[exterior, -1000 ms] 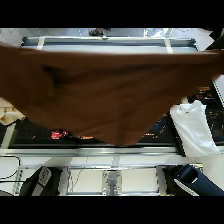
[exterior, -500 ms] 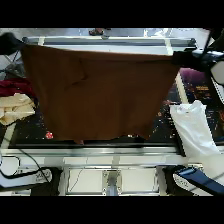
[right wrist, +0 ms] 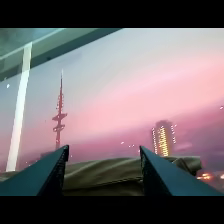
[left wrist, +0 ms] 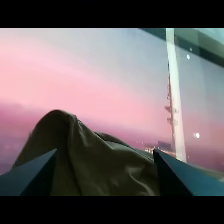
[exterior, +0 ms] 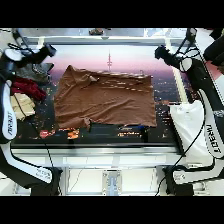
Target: Fold the shirts.
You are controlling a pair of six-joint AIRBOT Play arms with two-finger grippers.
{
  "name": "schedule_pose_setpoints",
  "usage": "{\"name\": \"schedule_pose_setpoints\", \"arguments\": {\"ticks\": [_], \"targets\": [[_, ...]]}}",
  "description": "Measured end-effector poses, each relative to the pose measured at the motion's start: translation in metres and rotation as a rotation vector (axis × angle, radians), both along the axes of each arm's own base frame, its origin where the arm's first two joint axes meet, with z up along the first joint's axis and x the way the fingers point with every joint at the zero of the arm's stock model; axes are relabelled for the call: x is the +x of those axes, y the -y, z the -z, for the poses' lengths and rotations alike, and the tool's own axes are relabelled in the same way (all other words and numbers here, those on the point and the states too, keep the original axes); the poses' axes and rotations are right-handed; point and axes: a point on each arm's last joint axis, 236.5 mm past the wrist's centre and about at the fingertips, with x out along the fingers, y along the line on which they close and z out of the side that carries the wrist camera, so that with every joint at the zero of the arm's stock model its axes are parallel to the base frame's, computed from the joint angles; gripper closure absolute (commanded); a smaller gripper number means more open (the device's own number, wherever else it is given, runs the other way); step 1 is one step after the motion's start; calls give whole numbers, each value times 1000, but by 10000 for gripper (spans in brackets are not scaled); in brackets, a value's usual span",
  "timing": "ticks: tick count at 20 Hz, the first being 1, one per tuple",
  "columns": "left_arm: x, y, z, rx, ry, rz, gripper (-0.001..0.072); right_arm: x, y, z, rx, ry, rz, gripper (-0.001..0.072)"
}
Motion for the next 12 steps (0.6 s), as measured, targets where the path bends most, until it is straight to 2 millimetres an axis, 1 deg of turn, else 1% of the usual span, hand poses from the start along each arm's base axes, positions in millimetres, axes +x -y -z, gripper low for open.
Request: {"name": "schedule_pose_setpoints", "arguments": {"ticks": [1, 2, 3, 4, 5, 6, 7, 8, 9, 10, 11, 12], "targets": [[-8, -15, -18, 1, 21, -22, -5, -5, 14, -15, -10, 17, 18, 222], [-21, -35, -34, 10, 27, -42, -5, -15, 32, -33, -34, 22, 39, 222], [-36, -54, -46, 27, 18, -59, -5, -28, 51, -48, -57, 14, 60, 222], [-56, -74, -55, 47, -4, -78, -5, -49, 75, -61, -104, -11, 85, 222], [-78, -93, -59, 59, -37, -98, -5, -71, 95, -72, -142, -40, 107, 222], [-100, -108, -57, 62, -81, -114, -5, -96, 113, -77, -178, -79, 128, 222], [-123, -120, -48, 55, -137, -129, -4, -125, 127, -75, -206, -135, 142, 222], [-145, -126, -32, 39, -199, -138, -5, -155, 134, -66, -218, -193, 152, 222], [-168, -127, -9, 10, -270, -144, -5, -181, 138, -53, -219, -237, 160, 222], [-189, -124, 16, -18, -336, -146, -5, -207, 135, -31, -197, -285, 164, 222], [-210, -116, 44, -57, -399, -149, -4, -228, 127, -6, -156, -324, 160, 222], [-228, -107, 70, -104, -449, -153, -3, -245, 113, 21, -86, -347, 151, 222]]}}
